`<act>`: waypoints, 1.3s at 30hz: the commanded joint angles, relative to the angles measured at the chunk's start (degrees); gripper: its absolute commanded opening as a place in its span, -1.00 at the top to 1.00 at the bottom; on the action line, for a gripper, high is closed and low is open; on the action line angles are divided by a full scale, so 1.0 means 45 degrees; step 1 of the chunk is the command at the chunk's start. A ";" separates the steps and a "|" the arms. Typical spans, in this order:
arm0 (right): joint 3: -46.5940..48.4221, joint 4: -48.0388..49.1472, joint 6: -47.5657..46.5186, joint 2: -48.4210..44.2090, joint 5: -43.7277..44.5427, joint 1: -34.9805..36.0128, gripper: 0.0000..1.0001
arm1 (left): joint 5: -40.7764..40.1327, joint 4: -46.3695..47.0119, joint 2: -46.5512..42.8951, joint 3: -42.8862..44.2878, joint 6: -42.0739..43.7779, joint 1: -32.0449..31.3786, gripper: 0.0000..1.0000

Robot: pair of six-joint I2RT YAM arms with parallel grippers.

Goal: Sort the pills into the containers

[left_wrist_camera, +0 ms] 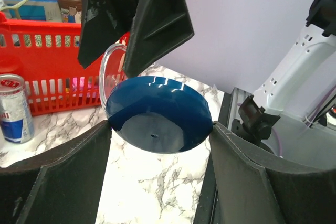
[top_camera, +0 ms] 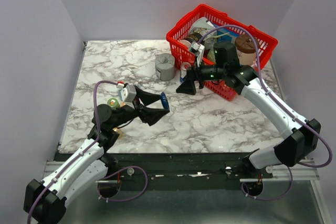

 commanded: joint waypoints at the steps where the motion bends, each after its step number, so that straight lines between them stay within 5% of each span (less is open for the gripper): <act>1: 0.0234 -0.0255 -0.0869 -0.0398 0.0618 0.0010 -0.81 | 0.0478 0.0895 -0.0121 -0.0036 -0.0108 -0.0044 0.52; 6: 0.0019 0.0133 -0.0852 -0.0516 -0.2621 0.0029 -0.67 | 0.0439 0.1109 -0.0082 -0.0134 -0.0225 -0.0025 0.52; 14: 0.0000 0.0194 -0.0655 -0.0223 -0.3759 0.0146 -0.12 | 0.0362 0.1422 0.0035 -0.0192 -0.0382 -0.0005 0.52; 25: -0.0723 -0.0743 -0.2431 -0.0593 -0.0538 0.0030 -0.26 | -0.0907 -0.0862 -0.0647 -0.0602 0.0692 0.0072 0.35; 33: -0.1561 -0.0842 -0.3798 -0.0575 0.1649 -0.0068 -0.46 | -0.3561 -0.2326 -0.1429 -0.1013 0.0479 0.0092 -0.33; 39: -0.2051 -0.0549 -0.2419 0.0107 0.5045 -0.0029 -0.57 | -0.6354 -0.4532 -0.1195 -0.0507 -0.0556 0.0112 -0.74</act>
